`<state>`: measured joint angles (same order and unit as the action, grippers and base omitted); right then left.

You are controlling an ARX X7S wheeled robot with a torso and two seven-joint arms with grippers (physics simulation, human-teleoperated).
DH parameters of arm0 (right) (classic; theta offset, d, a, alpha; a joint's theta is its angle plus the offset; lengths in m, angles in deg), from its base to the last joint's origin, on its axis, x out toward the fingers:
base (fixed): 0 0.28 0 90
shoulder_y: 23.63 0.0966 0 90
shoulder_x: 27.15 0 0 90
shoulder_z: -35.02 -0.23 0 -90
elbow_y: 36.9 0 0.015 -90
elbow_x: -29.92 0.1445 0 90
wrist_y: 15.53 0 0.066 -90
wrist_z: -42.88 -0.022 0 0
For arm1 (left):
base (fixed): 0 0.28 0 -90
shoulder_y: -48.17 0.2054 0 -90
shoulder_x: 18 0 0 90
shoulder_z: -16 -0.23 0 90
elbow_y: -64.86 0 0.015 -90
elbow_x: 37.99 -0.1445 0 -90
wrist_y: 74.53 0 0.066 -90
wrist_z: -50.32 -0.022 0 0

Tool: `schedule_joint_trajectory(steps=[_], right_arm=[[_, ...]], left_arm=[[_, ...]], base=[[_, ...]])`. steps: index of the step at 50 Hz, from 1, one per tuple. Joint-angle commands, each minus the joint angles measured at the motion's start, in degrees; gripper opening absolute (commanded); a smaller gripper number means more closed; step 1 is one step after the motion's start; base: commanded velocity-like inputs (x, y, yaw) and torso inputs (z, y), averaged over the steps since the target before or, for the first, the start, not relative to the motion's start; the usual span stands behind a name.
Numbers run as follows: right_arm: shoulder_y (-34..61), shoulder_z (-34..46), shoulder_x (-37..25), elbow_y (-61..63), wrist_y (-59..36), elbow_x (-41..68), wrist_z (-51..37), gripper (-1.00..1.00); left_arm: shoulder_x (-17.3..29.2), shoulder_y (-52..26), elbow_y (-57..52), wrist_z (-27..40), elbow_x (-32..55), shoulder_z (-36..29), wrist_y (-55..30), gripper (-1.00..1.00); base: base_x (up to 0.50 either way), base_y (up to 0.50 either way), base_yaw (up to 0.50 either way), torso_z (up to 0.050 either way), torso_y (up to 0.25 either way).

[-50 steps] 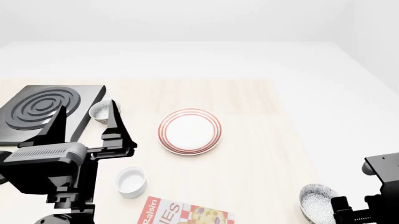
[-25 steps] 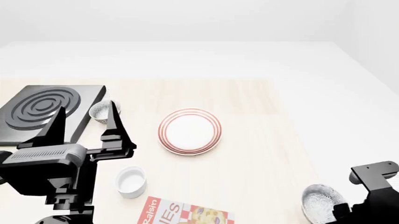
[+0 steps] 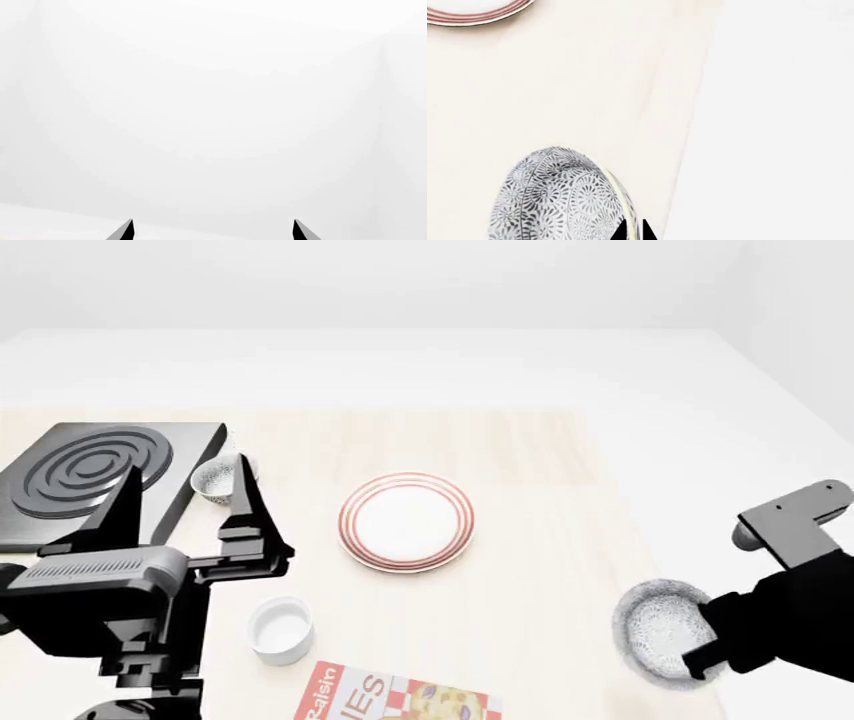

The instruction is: Pick the akita bowl next to the cookies box and place it on the plate.

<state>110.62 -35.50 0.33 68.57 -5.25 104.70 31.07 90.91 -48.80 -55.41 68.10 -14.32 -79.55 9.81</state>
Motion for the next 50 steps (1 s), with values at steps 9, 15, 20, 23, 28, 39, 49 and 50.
schedule_joint_trajectory(steps=[9,15,20,23,28,39,49,50], right_arm=[[22.4,9.0,9.6,-4.6,-0.8,-9.5,4.9,-1.00],[28.2,14.0,18.6,-18.4,11.9,-21.2,11.1,-1.00],[32.8,18.3,27.6,-36.2,22.4,-29.3,17.3,-1.00],[35.5,20.1,33.9,-49.2,30.4,-33.3,21.8,-1.00],[41.3,20.9,45.5,-74.4,47.5,-38.3,30.4,-1.00],[42.3,0.7,57.2,-90.5,54.8,-52.1,29.1,-1.00],[38.6,-20.6,62.4,-90.5,54.5,-68.9,30.0,-1.00],[38.3,-17.1,62.5,-90.5,53.0,-66.3,29.0,-1.00]], left_arm=[[0.3,0.4,-0.2,0.3,0.3,-0.2,0.2,1.00],[0.7,-0.2,0.2,-0.1,1.5,-0.2,-0.4,1.00],[0.8,-0.4,0.3,-0.1,0.5,-0.6,0.1,1.00],[0.6,-0.3,0.8,0.0,0.2,-0.5,0.6,1.00],[0.4,0.1,0.8,0.2,0.2,-0.8,0.6,1.00],[1.1,1.4,0.6,0.8,1.1,0.6,1.0,1.00],[2.0,2.7,-0.6,2.2,1.9,2.2,0.1,1.00],[2.1,3.3,-1.0,2.3,1.9,2.3,0.2,1.00]], base=[[0.00,0.00,0.00,0.000,0.000],[0.00,0.00,0.00,0.000,0.000],[0.00,0.00,0.00,0.000,0.000],[0.00,0.00,0.00,0.000,0.000],[0.00,0.00,0.00,0.000,0.000],[0.00,0.00,0.00,0.000,0.001],[0.00,0.00,0.00,0.000,0.000],[0.00,0.00,0.00,0.000,0.000]])
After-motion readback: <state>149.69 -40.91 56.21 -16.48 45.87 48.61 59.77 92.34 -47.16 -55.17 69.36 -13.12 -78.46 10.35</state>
